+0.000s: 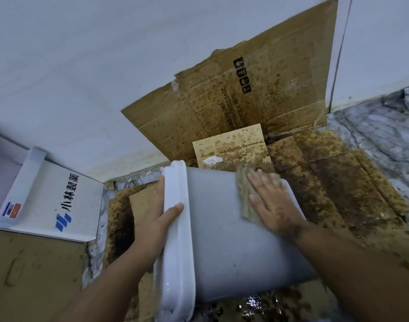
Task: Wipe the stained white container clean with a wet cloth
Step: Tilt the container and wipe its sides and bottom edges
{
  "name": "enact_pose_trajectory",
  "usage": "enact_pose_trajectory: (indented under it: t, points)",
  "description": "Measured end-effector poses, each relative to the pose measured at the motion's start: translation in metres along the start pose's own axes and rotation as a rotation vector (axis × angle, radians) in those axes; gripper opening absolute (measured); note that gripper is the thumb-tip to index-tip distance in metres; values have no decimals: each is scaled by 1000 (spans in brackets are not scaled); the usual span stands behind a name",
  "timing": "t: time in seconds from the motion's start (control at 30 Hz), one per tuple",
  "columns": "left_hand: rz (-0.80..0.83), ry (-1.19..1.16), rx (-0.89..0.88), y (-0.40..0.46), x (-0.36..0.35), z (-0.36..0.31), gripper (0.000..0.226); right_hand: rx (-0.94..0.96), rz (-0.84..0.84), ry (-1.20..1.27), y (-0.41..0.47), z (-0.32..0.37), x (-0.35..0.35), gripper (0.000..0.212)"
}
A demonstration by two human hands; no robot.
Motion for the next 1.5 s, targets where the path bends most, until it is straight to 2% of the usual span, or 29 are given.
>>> enact_pose_trajectory:
  t: [0.07,0.13,0.17,0.3,0.37,0.47,0.53,0.6,0.67,0.7,0.77,0.8,0.83,0.9,1.0,1.1,1.2,1.27,1.37,1.43,1.5]
  points:
    - [29,-7,-29,-1,-2,2,85,-270,9,31,-9,-58,-4,86]
    - [44,-19,-60,0,-7,0,87,-331,9,67,-10,-50,-4,91]
    - [46,-20,-73,1,-9,-3,87,-280,-2,75,-6,-24,-1,86]
    - [18,40,-90,1,-16,-16,87,167,-12,81,15,128,14,61]
    - [15,54,-101,0,-19,-22,87,301,-35,121,16,157,26,58]
    - [27,58,-137,-7,-23,-26,82,390,-82,68,10,128,35,55]
    - [24,87,-151,-11,-24,-26,81,256,-104,96,9,66,32,57]
    - [14,132,-154,-13,-26,-27,80,33,-53,190,1,2,21,61]
    - [11,169,-147,-13,-29,-30,80,9,47,166,-5,-36,-3,62]
    - [7,192,-140,-12,-30,-31,81,-57,81,178,-9,-49,-8,72]
    - [0,226,-133,-11,-32,-34,82,-153,3,122,-16,-51,2,108]
    - [-2,230,-128,-11,-33,-34,82,-156,-29,134,-17,-42,9,116]
    - [-4,232,-124,-10,-33,-35,82,-141,-40,137,-16,-27,8,114]
    - [-10,224,-124,-10,-32,-36,81,-34,8,90,-18,27,7,96]
    - [-6,170,-137,-10,-31,-35,81,255,1,59,-37,122,4,62]
    - [-4,152,-157,-9,-31,-37,82,357,-16,129,-54,150,7,61]
    - [-1,168,-163,-8,-33,-41,87,362,-31,101,-61,116,10,56]
    - [0,156,-155,-8,-32,-40,87,267,-5,123,-63,76,3,57]
    - [2,122,-151,-9,-29,-35,82,75,17,113,-76,5,-16,74]
    - [0,100,-157,-10,-27,-32,80,23,-17,91,-88,-26,-23,86]
    - [2,80,-162,-9,-25,-30,79,12,-64,93,-98,-34,-22,82]
Point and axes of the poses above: each hand's wrist, its own y-axis towards the middle knuckle, its own x-axis out of the back of the hand, z = x × y, the point moved 10 cm from there along y, towards the middle knuckle, and after that the axes turned 14 degrees about z, right-handed, at the moved point
